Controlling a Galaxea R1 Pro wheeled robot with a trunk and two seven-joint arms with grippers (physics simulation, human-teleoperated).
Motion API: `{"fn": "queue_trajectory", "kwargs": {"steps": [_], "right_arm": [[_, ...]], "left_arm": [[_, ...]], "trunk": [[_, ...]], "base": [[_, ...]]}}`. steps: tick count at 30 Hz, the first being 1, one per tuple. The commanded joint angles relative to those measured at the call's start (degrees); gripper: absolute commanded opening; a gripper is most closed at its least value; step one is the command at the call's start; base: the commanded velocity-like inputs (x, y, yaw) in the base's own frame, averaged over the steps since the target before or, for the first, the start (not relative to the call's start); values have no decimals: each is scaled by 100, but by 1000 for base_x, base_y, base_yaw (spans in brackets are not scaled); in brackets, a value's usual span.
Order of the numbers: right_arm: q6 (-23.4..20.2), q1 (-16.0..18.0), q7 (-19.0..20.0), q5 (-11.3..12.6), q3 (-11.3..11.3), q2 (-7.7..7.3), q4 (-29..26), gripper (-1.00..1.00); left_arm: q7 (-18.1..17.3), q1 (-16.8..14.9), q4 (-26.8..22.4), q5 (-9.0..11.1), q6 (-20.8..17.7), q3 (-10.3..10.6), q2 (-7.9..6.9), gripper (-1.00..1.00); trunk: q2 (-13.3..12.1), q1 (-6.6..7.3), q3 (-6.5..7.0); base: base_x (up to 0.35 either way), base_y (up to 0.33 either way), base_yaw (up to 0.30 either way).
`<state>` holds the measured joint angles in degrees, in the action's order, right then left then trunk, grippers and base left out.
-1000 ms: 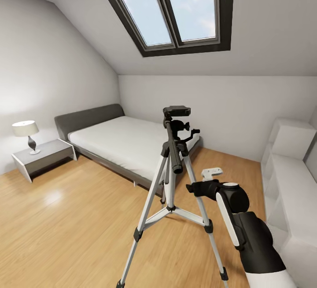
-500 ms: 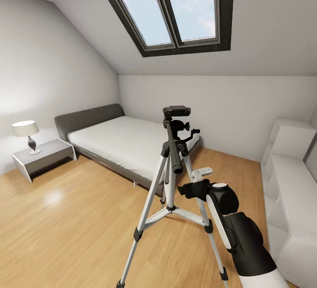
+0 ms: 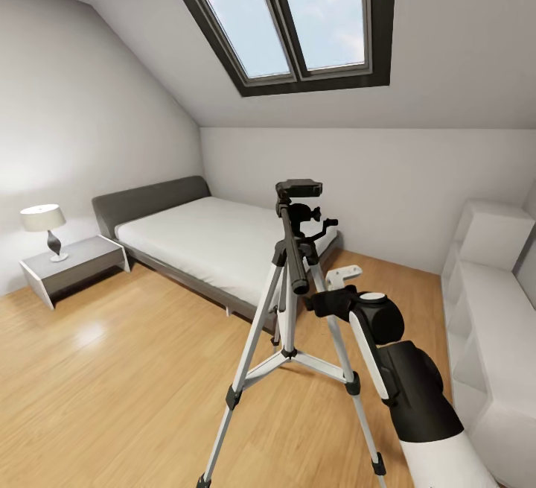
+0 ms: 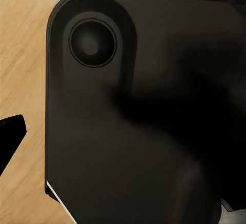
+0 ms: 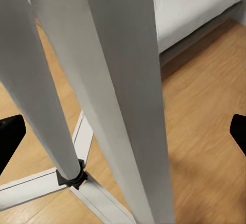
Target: Attach the digital camera to the camera tripod in the bedroom.
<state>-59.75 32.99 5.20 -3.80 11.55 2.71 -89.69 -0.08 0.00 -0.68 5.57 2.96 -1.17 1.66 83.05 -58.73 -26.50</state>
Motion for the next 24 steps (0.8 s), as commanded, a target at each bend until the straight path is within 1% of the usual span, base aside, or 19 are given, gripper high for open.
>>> {"fn": "queue_trajectory", "kwargs": {"steps": [1,9,12,16,19,24], "right_arm": [[-25,8,51,-46,-3,2,-5,100],[-25,129,46,-78,-4,5,7,100],[-25,227,39,-82,-4,15,16,100],[-25,466,35,-77,-4,38,32,100],[-25,557,40,-67,-4,43,37,100],[-25,593,51,-60,15,52,33,100]], "left_arm": [[-1,0,-4,58,11,-6,1,100],[-1,0,-3,58,11,-6,1,100],[-1,0,-3,56,12,-6,1,100],[-1,0,-3,57,13,-6,1,100],[-1,0,-3,58,13,-6,1,100],[-1,0,-3,58,12,-6,1,100]], "trunk": [[3,0,-5],[3,0,-5],[3,0,-5],[3,0,-5],[3,0,-5],[3,0,-5]], "base": [[0,0,0],[0,0,0],[0,0,0],[0,0,0],[0,0,0],[0,0,0]]}}
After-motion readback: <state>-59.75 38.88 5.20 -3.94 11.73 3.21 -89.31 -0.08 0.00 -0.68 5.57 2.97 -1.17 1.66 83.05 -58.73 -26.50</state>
